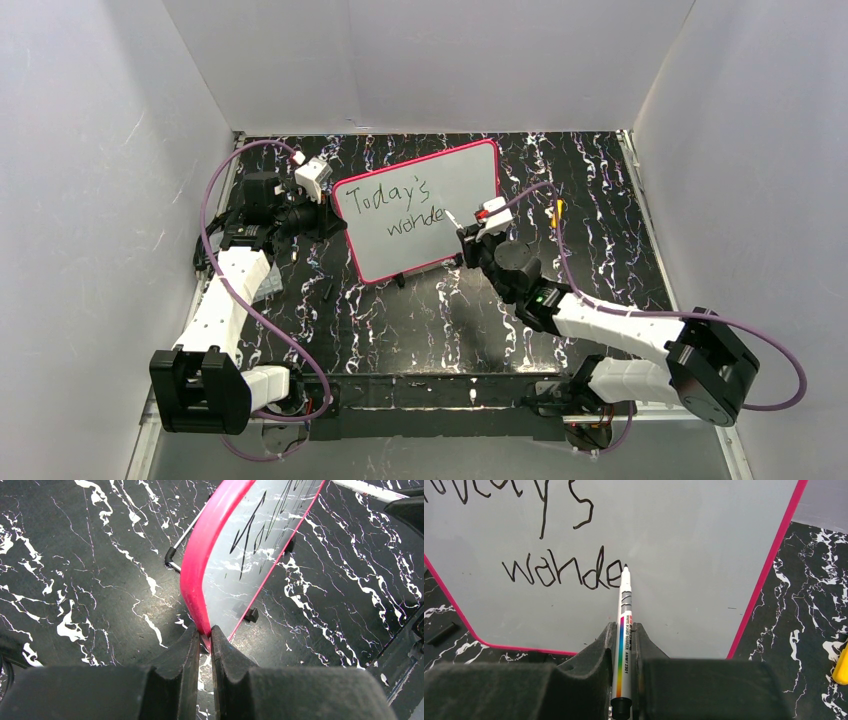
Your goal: Write a sentence on the whiteboard
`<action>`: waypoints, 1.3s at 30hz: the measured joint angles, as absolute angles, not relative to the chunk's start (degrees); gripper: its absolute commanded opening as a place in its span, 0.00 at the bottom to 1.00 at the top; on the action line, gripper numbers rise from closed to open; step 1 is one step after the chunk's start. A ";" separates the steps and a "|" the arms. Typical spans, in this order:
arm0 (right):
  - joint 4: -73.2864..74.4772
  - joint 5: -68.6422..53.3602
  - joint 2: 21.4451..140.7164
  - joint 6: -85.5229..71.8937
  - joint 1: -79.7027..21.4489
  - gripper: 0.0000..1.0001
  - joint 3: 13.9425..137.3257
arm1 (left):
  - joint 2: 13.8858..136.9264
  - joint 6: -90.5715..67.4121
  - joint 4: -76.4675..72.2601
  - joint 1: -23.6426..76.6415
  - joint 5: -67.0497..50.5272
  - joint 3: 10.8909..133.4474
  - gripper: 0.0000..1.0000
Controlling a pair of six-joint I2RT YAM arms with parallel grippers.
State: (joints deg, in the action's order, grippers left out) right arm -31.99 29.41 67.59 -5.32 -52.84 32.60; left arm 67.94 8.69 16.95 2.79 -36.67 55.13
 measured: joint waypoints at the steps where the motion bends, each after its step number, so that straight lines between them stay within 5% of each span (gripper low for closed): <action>1: -32.05 29.43 67.81 -5.28 -52.84 0.01 32.58 | 67.94 8.69 16.95 2.79 -36.67 55.13 0.00; 39: -30.39 31.75 69.01 -8.38 -52.86 0.01 29.82 | 67.94 8.54 16.91 2.79 -36.62 55.13 0.00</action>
